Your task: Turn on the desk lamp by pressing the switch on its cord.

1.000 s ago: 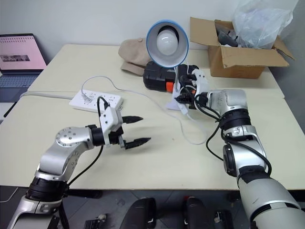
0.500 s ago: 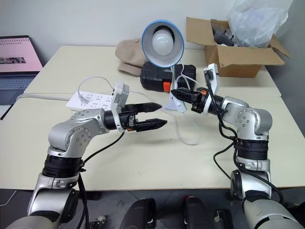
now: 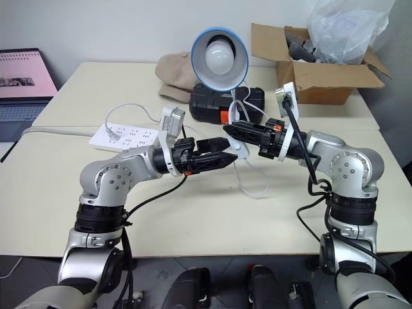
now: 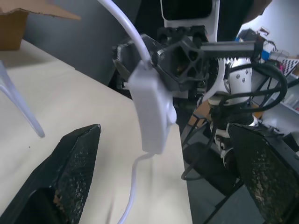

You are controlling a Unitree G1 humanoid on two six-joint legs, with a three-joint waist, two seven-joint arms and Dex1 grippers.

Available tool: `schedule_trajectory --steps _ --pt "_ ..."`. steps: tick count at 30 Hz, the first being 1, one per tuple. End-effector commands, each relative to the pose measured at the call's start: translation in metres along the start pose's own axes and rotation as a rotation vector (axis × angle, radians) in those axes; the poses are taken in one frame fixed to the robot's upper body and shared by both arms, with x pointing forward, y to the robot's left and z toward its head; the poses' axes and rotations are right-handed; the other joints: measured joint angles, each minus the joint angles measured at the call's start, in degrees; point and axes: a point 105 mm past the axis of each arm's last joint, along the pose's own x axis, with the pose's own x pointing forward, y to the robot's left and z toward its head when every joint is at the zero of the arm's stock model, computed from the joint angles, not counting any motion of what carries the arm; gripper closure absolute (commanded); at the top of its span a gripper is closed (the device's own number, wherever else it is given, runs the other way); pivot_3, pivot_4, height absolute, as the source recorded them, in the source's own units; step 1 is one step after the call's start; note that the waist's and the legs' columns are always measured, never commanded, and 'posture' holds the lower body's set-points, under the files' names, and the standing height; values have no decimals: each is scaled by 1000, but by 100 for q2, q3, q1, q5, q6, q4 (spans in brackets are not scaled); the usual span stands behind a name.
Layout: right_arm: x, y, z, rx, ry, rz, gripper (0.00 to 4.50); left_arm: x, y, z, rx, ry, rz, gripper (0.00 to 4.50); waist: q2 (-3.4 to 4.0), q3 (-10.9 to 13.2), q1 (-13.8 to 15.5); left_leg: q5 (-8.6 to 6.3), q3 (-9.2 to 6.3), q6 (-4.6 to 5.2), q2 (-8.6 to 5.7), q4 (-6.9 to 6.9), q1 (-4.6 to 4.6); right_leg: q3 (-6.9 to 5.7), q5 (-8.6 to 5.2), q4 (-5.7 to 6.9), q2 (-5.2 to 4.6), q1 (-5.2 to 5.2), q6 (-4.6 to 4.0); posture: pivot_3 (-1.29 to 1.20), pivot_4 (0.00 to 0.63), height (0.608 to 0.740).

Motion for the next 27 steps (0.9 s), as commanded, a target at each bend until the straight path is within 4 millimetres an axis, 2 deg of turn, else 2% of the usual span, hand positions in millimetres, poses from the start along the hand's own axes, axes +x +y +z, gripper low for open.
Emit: schedule_trajectory --steps 1,15,27 --pt "0 12 5 -35 -7 38 4111 4 -7 12 24 -34 -36 0 0 0 1 0 0 0 0 0 0 0 0 0 0 0 0 0 150 740" --pt "4 16 5 -37 4 59 4111 14 -6 6 -7 -57 -71 0 0 0 2 0 -1 0 0 0 0 -1 0 -1 0 0 0 0 150 740" --pt "4 19 8 -39 4 74 4111 14 -9 -3 -13 -31 -105 2226 0 0 2 0 -1 0 -1 0 0 0 0 -2 0 0 1 0 150 740"
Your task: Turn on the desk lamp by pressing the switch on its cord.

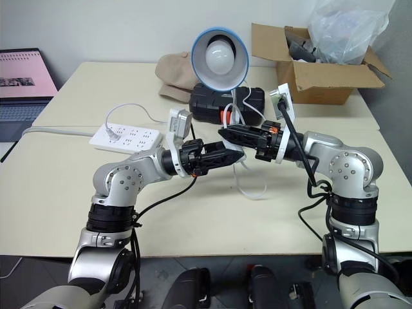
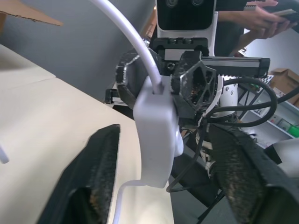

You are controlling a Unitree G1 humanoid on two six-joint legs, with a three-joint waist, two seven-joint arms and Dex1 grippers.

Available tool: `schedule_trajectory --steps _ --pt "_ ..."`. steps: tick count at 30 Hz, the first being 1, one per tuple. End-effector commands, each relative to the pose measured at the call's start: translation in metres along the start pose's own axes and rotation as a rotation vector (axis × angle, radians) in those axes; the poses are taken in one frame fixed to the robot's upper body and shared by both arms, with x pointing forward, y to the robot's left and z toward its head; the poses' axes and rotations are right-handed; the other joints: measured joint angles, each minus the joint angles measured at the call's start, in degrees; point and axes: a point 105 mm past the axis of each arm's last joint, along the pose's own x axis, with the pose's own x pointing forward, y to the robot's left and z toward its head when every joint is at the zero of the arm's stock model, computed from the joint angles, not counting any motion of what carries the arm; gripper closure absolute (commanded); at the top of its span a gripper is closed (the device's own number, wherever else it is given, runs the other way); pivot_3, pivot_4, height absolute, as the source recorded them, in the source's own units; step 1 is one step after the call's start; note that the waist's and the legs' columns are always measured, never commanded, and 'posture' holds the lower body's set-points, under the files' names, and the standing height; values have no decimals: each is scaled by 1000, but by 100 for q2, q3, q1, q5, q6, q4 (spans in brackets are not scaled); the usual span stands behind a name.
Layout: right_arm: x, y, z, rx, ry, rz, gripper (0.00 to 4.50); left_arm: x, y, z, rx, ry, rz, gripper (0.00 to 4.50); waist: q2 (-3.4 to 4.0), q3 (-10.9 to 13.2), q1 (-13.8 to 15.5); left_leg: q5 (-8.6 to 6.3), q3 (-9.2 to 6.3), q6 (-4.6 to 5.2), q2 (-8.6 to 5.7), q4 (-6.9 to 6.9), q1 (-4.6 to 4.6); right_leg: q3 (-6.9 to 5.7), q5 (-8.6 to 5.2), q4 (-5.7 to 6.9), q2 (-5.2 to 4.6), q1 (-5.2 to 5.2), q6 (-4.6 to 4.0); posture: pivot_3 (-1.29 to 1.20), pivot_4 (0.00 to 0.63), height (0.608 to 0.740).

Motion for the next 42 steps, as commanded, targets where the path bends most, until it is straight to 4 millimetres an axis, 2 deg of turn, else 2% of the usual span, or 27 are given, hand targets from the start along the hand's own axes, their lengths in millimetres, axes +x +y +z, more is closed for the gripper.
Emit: schedule_trajectory --steps 1,7,8,11,24,26,34,40,42 --pt "1 12 10 -47 -17 45 4111 3 -6 1 27 9 -42 2410 0 0 0 0 0 0 0 0 0 0 0 0 0 0 0 0 150 740" --pt "1 14 12 -48 -18 53 4111 4 -6 1 24 0 -47 3389 0 0 0 0 0 0 0 0 0 0 0 0 0 0 0 0 150 740" --pt "1 14 12 -48 -18 54 4111 4 -6 2 25 -3 -48 3662 0 0 0 0 -1 0 0 0 0 0 0 0 0 0 0 0 150 740" --pt "1 14 12 -47 -18 54 4111 3 -5 3 25 -10 -48 4010 0 0 0 0 0 0 -1 0 0 0 0 -1 0 0 0 0 150 740" --pt "3 15 11 -40 -15 58 4111 0 -7 -7 30 28 -56 4011 0 0 -1 0 0 0 0 -1 0 0 0 -1 0 0 0 0 150 740" --pt "3 15 11 -39 -13 59 4111 0 -7 -7 26 28 -54 3311 0 0 -1 0 -1 0 1 -1 0 0 0 -1 1 0 0 0 150 740" --pt "4 15 9 -31 -19 63 4113 -4 -7 -3 4 19 -45 1835 0 0 1 0 -1 0 0 -1 -1 0 0 -2 0 0 0 0 150 740" --pt "4 11 6 -27 -23 35 4114 -19 -8 -3 71 58 1 725 0 0 -7 0 -1 0 2 -2 -1 0 0 -2 1 -1 0 0 150 740" --pt "4 5 4 -16 -23 -1 4114 -32 -5 -3 178 116 62 395 0 0 -3 0 -1 0 1 -2 -1 0 0 -2 1 -1 0 0 150 740"
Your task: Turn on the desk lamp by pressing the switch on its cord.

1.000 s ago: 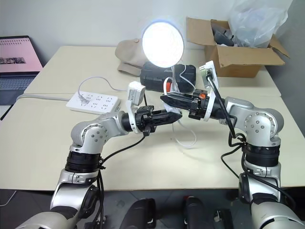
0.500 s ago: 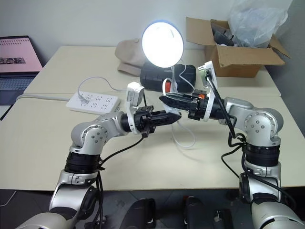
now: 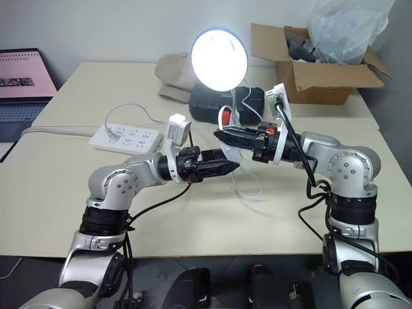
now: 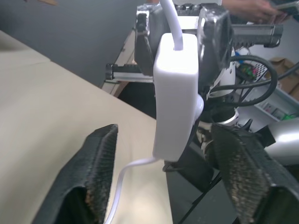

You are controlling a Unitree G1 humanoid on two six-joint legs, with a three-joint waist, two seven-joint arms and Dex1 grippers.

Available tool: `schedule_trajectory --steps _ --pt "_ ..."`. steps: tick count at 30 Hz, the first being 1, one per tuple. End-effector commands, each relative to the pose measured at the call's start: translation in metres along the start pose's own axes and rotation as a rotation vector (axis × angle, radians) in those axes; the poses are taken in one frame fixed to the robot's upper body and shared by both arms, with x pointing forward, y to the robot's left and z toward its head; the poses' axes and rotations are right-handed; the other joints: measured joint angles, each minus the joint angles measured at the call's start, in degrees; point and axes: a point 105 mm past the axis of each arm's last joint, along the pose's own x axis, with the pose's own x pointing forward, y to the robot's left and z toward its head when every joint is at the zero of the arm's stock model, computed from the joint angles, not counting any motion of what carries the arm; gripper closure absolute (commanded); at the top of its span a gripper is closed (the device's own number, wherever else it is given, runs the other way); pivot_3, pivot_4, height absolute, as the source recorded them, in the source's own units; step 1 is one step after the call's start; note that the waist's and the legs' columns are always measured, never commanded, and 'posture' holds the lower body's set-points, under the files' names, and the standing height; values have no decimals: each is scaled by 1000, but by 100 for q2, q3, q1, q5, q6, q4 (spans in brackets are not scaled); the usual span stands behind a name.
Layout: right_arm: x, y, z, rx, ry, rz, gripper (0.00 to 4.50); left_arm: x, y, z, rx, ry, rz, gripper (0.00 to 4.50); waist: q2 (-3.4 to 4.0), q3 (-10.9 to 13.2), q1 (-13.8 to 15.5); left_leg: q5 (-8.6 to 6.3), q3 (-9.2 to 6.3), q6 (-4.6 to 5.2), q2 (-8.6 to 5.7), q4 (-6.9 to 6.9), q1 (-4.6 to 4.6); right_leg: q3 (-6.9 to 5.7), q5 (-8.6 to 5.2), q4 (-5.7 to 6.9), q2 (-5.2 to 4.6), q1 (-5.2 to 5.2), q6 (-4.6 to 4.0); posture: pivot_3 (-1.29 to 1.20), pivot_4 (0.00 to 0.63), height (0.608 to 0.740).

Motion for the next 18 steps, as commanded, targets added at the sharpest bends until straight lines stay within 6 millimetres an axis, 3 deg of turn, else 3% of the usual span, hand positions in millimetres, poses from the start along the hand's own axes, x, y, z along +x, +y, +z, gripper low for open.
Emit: schedule_trajectory --steps 1,8,13,18 --pt "-1 -2 4 -23 -27 -41 4114 -19 -2 7 231 79 78 201 0 0 -1 0 0 0 0 0 0 0 0 0 0 0 0 0 150 740" --pt "-5 -30 -10 28 2 -215 4114 -49 -2 21 456 154 233 171 0 0 -23 0 2 0 -2 -2 -1 0 0 -1 -6 -1 -1 0 150 740" --pt "-11 -64 -34 79 67 -427 4114 -68 -20 6 513 295 248 171 0 0 -53 0 5 0 2 -5 -2 5 -1 -4 -5 -3 -1 0 150 740" --pt "-12 -94 -53 135 109 -590 4114 -76 -22 -8 563 408 263 171 2 1 -50 0 6 0 2 -6 -1 4 -1 -2 -4 -6 -1 0 150 740"
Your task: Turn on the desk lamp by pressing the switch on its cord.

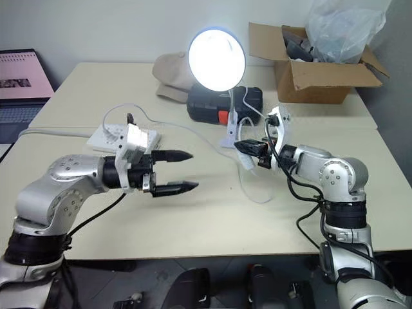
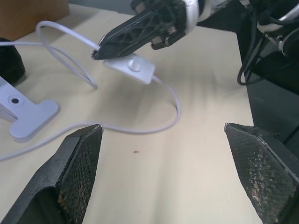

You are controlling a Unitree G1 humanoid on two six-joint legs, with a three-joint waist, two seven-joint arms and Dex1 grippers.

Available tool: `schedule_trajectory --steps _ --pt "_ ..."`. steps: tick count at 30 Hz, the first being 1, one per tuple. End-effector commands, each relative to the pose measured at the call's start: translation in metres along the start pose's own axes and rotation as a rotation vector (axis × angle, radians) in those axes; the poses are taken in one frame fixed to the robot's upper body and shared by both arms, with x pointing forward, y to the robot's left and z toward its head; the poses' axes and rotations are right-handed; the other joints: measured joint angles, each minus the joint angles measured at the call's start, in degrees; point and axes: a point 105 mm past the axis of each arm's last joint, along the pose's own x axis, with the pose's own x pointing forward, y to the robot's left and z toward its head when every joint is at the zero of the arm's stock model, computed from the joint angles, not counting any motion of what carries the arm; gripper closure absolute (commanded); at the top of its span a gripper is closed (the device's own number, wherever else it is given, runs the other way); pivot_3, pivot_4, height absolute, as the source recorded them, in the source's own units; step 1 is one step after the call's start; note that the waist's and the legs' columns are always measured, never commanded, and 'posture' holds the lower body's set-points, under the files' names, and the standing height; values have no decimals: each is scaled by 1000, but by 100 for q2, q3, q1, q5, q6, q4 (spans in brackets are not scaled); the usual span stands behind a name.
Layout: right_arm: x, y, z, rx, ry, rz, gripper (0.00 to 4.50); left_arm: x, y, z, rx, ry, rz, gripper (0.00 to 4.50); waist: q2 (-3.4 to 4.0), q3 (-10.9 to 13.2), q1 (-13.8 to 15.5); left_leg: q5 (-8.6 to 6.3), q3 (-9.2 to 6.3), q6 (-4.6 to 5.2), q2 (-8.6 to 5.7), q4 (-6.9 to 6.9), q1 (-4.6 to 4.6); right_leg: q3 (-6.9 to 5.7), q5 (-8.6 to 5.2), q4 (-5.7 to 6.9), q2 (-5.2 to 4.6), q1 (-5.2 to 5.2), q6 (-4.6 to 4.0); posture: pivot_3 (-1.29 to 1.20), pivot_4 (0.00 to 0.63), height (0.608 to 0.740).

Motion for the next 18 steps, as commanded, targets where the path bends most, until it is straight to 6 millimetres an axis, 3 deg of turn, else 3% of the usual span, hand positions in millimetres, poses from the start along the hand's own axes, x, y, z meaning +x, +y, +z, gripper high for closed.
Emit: schedule_trajectory --steps 1,9,10,18 --pt "10 -16 1 9 -9 -111 4114 -1 -5 6 90 19 -5 171 1 0 3 0 0 0 -1 0 0 0 0 1 -1 0 0 0 150 740" --pt "30 -38 -9 16 -8 -231 4114 6 -9 8 89 -1 -13 171 0 0 16 0 3 1 -3 1 -1 3 0 -3 -1 1 2 0 150 740" --pt "31 -38 -10 14 -9 -232 3554 6 -9 9 90 -3 -13 171 0 0 14 0 3 1 -3 0 -1 3 0 -4 -1 0 2 0 150 740" --pt "22 -24 12 -22 -86 -140 1986 4 -3 11 70 -20 11 171 1 0 7 1 3 1 -1 0 -1 2 0 0 0 -1 2 0 150 740"
